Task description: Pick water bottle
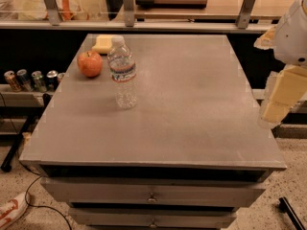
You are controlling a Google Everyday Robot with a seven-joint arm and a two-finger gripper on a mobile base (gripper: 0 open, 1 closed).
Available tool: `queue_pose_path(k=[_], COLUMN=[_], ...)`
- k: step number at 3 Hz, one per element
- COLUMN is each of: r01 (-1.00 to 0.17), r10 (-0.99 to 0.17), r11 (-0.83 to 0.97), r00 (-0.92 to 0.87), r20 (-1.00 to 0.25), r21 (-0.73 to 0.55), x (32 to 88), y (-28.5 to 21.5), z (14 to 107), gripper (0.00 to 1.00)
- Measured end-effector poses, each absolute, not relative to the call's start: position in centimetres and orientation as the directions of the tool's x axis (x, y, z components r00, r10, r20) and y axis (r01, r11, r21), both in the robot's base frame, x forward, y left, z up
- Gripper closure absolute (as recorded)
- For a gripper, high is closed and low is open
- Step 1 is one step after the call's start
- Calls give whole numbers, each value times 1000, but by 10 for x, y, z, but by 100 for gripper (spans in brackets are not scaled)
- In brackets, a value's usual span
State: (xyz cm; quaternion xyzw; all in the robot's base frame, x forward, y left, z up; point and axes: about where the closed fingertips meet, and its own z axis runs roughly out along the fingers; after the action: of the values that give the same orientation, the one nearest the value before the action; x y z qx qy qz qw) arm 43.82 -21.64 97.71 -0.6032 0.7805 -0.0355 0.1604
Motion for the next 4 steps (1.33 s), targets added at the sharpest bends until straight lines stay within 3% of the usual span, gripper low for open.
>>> queue_pose_path(k=[2, 4], r01=[-921, -904], r10=[-943, -920], r11=[294, 338], r00=[-238, -257], r20=[-231, -296], r21=[-254, -264], x=[449, 509], y=[-222, -238], z=[984, 983], gripper=[0, 0])
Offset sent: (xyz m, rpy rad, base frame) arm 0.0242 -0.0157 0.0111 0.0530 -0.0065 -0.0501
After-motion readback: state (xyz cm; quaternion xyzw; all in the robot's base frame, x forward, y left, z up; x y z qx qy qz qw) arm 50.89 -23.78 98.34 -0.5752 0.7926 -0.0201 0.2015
